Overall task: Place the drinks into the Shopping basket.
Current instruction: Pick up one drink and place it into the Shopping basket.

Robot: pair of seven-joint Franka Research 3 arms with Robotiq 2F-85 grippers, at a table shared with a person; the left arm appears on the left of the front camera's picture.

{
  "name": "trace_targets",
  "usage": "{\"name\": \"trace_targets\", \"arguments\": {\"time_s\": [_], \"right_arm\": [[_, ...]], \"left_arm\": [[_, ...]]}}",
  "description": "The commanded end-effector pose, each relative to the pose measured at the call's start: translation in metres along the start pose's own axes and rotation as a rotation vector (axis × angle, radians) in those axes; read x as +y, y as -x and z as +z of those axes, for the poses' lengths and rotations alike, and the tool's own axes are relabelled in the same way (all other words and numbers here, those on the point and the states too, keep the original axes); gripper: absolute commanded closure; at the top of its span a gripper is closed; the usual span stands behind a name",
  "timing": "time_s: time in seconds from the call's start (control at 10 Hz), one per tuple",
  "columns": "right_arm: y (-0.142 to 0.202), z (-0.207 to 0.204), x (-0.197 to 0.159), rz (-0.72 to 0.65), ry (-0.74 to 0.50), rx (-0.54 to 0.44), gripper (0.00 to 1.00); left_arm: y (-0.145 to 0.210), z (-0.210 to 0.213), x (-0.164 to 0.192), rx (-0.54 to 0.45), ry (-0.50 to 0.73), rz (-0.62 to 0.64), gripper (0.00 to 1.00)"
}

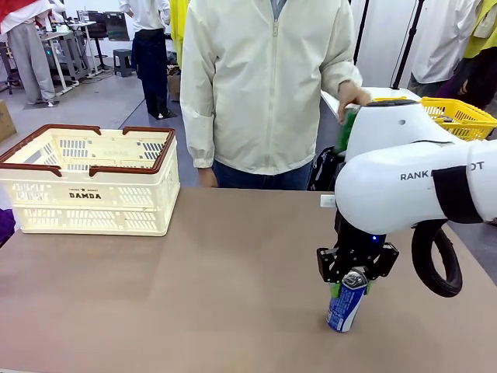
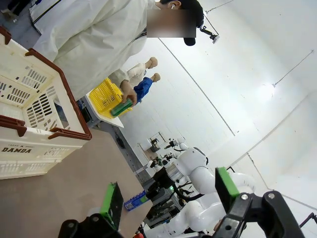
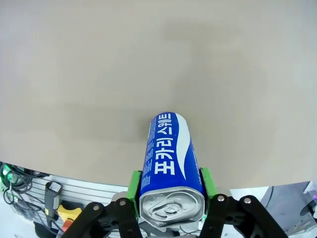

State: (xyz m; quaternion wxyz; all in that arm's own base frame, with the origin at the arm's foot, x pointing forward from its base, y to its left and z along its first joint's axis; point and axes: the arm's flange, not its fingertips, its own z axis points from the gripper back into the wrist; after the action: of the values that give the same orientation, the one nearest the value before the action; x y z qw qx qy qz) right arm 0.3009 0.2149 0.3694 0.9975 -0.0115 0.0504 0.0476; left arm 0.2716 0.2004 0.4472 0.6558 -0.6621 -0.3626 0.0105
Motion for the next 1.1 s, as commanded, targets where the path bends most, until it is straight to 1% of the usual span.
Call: {"name": "trace_targets", "arguments": {"time_s": [0.0, 0.2, 0.3, 0.4, 0.5, 0.6, 0.7, 0.8, 0.9, 1.0], "right_arm": [[0.008, -0.011, 0.0, -0.004, 0.03, -0.049, 1.0], [0.017, -0.001, -0.007, 0.03, 0.011, -0.039, 1.0], [0.039, 0.029, -0.033, 0.007, -0.027, -0.064, 1.0], [0.066, 0.064, -0.067, -0.043, -0.06, -0.06, 1.0], [0.096, 0.09, -0.095, -0.029, -0.129, 0.032, 1.0], [0.115, 0.103, -0.095, 0.061, -0.19, 0.051, 1.0], [0.135, 0.109, -0.07, 0.14, -0.232, -0.036, 1.0], [0.16, 0.112, -0.028, 0.322, -0.212, -0.13, 1.0], [0.164, 0.112, 0.027, 0.397, -0.146, -0.224, 1.0], [0.148, 0.11, 0.083, 0.419, -0.131, -0.282, 1.0]], "left_arm": [[-0.002, -0.001, -0.005, -0.013, 0.018, 0.013, 0.0], [-0.002, -0.001, -0.005, -0.013, 0.018, 0.013, 0.0], [-0.002, -0.001, -0.005, -0.013, 0.018, 0.013, 0.0], [-0.002, -0.001, -0.005, -0.013, 0.018, 0.013, 0.0], [-0.002, -0.001, -0.005, -0.013, 0.018, 0.013, 0.0], [-0.002, -0.001, -0.005, -0.013, 0.018, 0.013, 0.0], [-0.002, -0.001, -0.005, -0.013, 0.018, 0.013, 0.0], [-0.002, -0.001, -0.005, -0.013, 0.018, 0.013, 0.0], [-0.002, -0.001, -0.005, -0.013, 0.018, 0.013, 0.0], [-0.002, -0.001, -0.005, -0.013, 0.018, 0.013, 0.0]]}}
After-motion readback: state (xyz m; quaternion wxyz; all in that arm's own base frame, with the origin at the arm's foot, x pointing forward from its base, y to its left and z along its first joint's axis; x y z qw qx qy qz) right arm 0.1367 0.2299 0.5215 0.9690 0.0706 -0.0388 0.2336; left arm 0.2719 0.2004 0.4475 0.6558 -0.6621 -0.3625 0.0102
